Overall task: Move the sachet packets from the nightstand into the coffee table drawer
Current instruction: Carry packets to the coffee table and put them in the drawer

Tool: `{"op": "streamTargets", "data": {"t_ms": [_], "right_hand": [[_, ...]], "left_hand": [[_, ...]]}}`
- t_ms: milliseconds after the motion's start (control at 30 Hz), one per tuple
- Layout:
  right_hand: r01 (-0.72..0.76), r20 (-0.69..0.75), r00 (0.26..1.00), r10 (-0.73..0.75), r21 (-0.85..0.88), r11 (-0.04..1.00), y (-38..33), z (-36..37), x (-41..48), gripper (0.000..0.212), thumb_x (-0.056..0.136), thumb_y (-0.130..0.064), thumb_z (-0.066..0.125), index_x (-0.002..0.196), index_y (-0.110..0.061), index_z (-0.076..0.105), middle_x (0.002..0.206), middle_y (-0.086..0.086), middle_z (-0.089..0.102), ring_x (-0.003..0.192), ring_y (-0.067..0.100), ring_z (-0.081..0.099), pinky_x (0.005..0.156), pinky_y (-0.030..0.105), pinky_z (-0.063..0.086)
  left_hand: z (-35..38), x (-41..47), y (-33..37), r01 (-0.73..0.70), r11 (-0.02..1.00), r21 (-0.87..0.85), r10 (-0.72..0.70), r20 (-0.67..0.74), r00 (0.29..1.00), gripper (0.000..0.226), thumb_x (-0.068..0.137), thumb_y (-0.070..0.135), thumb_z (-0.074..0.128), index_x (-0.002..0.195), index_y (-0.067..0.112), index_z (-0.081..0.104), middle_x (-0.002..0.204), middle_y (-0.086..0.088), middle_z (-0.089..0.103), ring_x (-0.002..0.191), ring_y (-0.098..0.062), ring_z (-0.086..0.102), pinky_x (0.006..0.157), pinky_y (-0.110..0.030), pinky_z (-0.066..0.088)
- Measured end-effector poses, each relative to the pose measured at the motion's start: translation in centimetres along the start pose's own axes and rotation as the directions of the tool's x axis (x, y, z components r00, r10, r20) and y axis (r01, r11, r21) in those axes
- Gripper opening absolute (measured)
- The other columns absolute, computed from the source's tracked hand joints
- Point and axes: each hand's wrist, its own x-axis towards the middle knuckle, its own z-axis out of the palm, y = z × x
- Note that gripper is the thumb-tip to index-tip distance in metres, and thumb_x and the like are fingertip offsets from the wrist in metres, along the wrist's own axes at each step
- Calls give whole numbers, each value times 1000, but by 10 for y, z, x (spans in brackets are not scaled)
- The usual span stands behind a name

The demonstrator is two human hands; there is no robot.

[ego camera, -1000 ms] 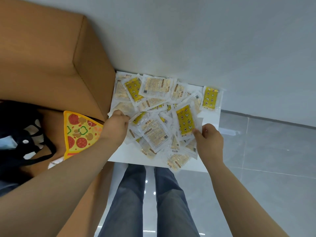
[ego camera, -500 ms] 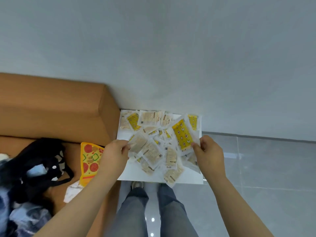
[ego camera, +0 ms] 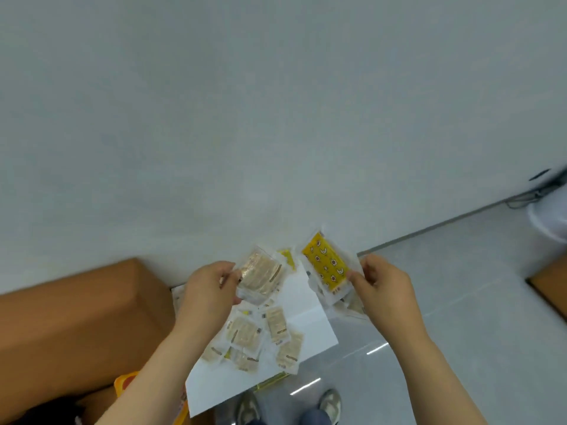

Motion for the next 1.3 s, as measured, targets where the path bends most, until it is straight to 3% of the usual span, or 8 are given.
{"op": "streamTargets", "data": {"t_ms": [167, 300, 467, 667, 900, 1000, 1133, 1300], "right_hand": [[-94, -177, 978, 109, 92, 991, 30, -65, -25, 33, 89, -21, 63, 63, -17, 43, 57, 0, 49, 50, 13, 40, 48, 26, 35], [-176, -286, 934, 213, 150, 973, 73, -119, -51, 29, 88, -24, 64, 67, -13, 47, 61, 4, 56, 52, 16, 46, 49, 32, 40], [-259, -420, 847, 326, 210, 943, 143, -202, -102, 28, 87, -22, 64, 67, -11, 48, 59, 2, 52, 51, 15, 42, 49, 30, 36], [-393, -544, 716, 437, 204, 897, 233, -294, -180, 24, 88, -23, 62, 70, -14, 50, 61, 1, 56, 54, 16, 49, 49, 30, 38], [-504, -651, 492, 579, 329, 798, 313, -350, -263, 27, 88, -20, 63, 66, -15, 46, 58, -4, 52, 51, 10, 44, 47, 26, 34], [-548, -667, 396, 631, 380, 745, 340, -362, -285, 26, 87, -20, 63, 67, -14, 47, 57, -4, 51, 51, 10, 43, 46, 25, 33], [-588, -667, 278, 691, 451, 672, 371, -377, -304, 26, 87, -20, 64, 67, -15, 47, 60, -3, 54, 53, 12, 48, 48, 27, 37], [-629, -668, 113, 736, 525, 573, 408, -404, -307, 26, 87, -21, 62, 67, -17, 47, 63, -1, 58, 57, 17, 53, 54, 33, 45]], "left_hand": [[37, -11, 66, -152, 988, -19, 154, 123, 980, 32, 94, 11, 53, 65, 19, 61, 70, -1, 60, 66, -21, 68, 45, -9, 45], [83, -27, 117, -239, 971, -19, 237, 233, 943, 24, 95, 14, 54, 77, 17, 70, 81, 0, 68, 63, -13, 70, 60, -29, 58], [171, -75, 189, -357, 932, -68, 355, 368, 859, 23, 94, 13, 55, 81, 20, 73, 81, 2, 70, 58, -10, 69, 68, -35, 60], [283, -158, 261, -477, 865, -152, 480, 523, 705, 25, 94, 11, 54, 77, 17, 71, 72, 7, 67, 59, -4, 68, 48, -8, 46], [392, -239, 314, -545, 815, -195, 504, 703, 502, 28, 93, 11, 56, 70, 22, 68, 58, 13, 66, 57, -8, 68, 63, -31, 60], [435, -265, 331, -566, 795, -218, 502, 761, 412, 23, 93, 8, 56, 76, 11, 71, 72, 2, 69, 65, -14, 70, 61, -26, 60], [488, -287, 353, -575, 774, -264, 496, 817, 293, 27, 94, 7, 54, 77, 20, 70, 75, 6, 69, 63, -6, 69, 54, -15, 55], [562, -306, 390, -602, 741, -298, 469, 871, 147, 32, 94, 8, 55, 70, 25, 68, 73, 7, 69, 59, -8, 69, 53, -16, 54]]}}
